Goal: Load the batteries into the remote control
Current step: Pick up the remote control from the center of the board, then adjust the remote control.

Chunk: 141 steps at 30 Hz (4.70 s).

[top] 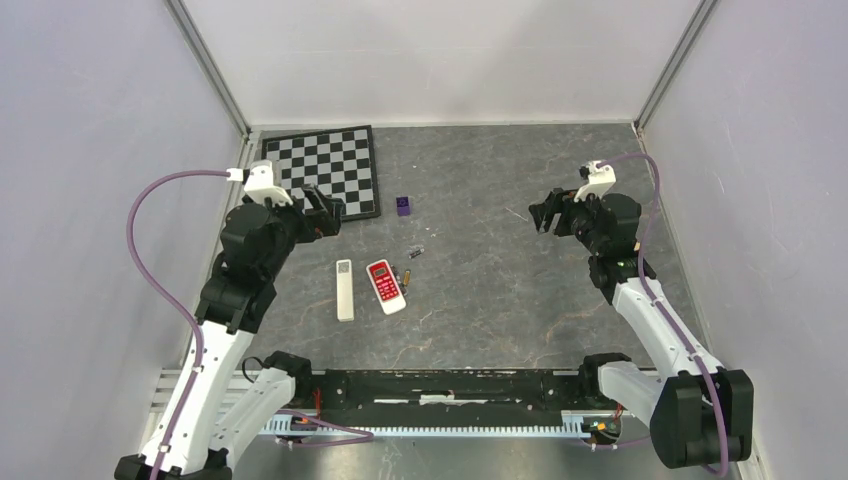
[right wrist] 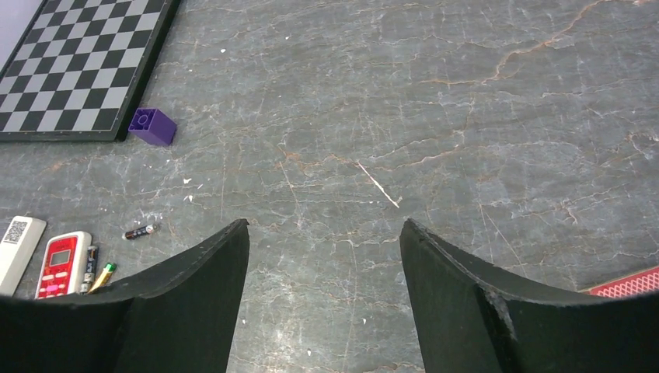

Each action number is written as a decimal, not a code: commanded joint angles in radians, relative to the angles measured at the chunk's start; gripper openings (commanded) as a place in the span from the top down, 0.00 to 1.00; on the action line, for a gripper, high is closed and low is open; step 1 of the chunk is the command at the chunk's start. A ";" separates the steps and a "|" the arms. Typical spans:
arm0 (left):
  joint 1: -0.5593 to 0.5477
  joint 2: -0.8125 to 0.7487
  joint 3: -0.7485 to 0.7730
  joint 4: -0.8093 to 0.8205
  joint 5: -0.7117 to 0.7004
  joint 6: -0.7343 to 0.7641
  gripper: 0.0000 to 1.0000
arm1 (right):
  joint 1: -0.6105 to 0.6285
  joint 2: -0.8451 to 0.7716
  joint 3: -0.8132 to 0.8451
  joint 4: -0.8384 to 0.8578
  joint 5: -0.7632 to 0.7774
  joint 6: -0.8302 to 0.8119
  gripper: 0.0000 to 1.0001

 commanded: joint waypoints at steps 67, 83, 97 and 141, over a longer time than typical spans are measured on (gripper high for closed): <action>-0.455 0.753 -0.168 -0.029 -0.404 -0.654 0.24 | 0.003 0.042 -0.194 0.019 -0.020 0.179 0.26; -0.390 0.763 -0.172 0.009 -0.325 -0.553 0.49 | 0.011 0.076 -0.180 0.019 -0.040 0.181 0.27; -0.385 0.388 -0.068 0.112 0.056 -0.262 0.54 | 0.361 0.049 -0.095 0.174 -0.252 0.261 0.02; -0.383 0.395 0.163 0.353 0.396 -0.350 0.00 | 0.603 0.057 0.034 0.666 -0.213 0.503 0.65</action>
